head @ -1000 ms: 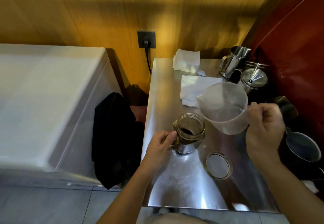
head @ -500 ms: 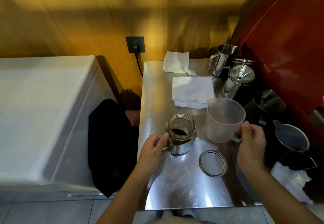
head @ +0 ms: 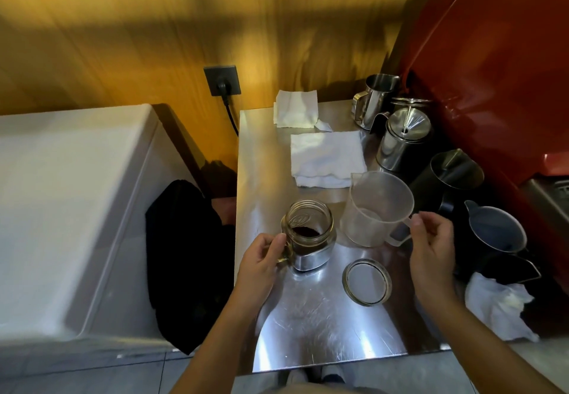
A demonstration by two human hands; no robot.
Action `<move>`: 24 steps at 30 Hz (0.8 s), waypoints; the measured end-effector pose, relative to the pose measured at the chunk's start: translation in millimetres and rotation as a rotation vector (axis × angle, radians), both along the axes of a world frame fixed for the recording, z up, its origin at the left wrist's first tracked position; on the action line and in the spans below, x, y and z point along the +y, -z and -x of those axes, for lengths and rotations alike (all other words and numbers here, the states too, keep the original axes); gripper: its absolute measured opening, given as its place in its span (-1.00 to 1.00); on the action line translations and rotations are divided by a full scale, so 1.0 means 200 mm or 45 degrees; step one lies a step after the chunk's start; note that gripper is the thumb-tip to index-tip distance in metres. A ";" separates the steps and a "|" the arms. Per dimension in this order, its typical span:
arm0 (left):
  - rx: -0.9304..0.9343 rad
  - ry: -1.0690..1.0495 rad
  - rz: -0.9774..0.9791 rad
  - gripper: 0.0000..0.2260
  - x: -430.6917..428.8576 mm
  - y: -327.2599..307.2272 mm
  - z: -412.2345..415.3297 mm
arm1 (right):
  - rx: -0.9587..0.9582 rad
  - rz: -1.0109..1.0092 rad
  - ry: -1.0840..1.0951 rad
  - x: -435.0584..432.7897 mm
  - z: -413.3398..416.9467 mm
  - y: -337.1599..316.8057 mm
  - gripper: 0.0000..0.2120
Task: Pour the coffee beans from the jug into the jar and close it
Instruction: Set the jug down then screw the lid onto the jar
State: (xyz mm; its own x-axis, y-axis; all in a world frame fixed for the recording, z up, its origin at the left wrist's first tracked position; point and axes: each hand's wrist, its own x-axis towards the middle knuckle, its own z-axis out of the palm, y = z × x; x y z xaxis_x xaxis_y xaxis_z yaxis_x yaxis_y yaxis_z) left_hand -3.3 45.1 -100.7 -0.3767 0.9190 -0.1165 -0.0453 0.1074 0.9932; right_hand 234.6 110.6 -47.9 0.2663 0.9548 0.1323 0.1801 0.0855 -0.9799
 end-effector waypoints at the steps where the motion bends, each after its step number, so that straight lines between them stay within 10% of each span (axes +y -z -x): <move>1: -0.045 0.002 -0.007 -0.76 0.00 -0.01 0.00 | -0.035 -0.037 0.008 -0.01 -0.01 -0.01 -0.85; 10: 0.154 0.020 -0.044 -0.76 -0.02 -0.14 -0.01 | -0.233 -0.289 -0.434 -0.12 0.11 -0.14 -0.66; 16: 0.085 0.054 -0.133 -0.76 -0.02 -0.25 -0.03 | -0.427 0.055 -0.789 -0.17 0.25 -0.11 -0.33; 24: -0.063 0.080 -0.095 -0.71 -0.09 -0.22 -0.04 | -0.439 0.026 -0.871 -0.21 0.32 -0.16 -0.37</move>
